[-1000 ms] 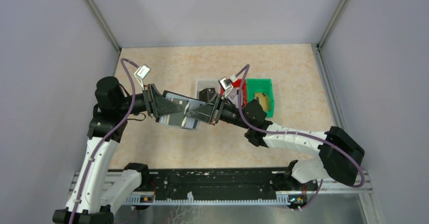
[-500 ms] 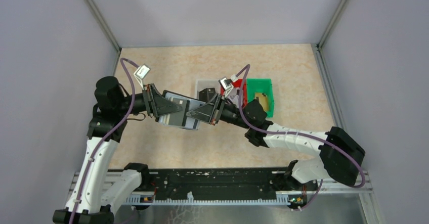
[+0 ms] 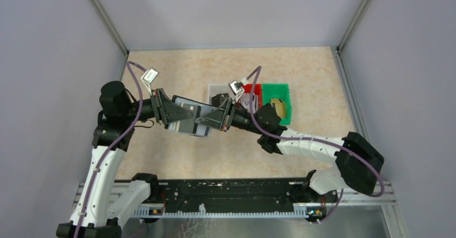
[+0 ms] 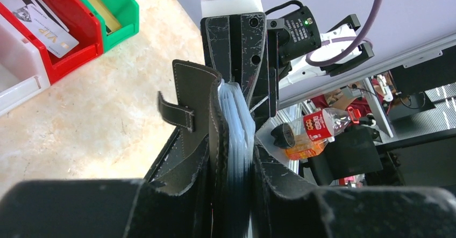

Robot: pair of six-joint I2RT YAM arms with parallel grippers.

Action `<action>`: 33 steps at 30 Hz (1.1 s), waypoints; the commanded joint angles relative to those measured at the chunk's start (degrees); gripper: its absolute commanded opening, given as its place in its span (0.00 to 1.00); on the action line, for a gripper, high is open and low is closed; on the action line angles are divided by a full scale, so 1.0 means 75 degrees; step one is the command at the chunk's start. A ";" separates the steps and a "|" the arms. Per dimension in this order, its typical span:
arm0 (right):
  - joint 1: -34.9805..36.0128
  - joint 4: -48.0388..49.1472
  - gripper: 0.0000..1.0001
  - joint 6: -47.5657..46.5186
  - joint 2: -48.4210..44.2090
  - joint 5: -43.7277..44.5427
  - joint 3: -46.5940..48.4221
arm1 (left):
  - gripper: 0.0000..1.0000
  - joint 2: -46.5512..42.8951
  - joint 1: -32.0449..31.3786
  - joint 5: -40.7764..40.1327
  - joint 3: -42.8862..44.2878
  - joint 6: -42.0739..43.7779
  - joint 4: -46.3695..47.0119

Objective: Take the credit cards out of the card holder
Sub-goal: Remove the credit card from the card holder.

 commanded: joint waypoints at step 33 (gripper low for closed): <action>0.0075 0.0749 0.34 -0.0131 -0.0123 0.0061 0.0058 | 0.15 -0.0138 -0.0057 0.0314 0.0402 -0.0202 0.0391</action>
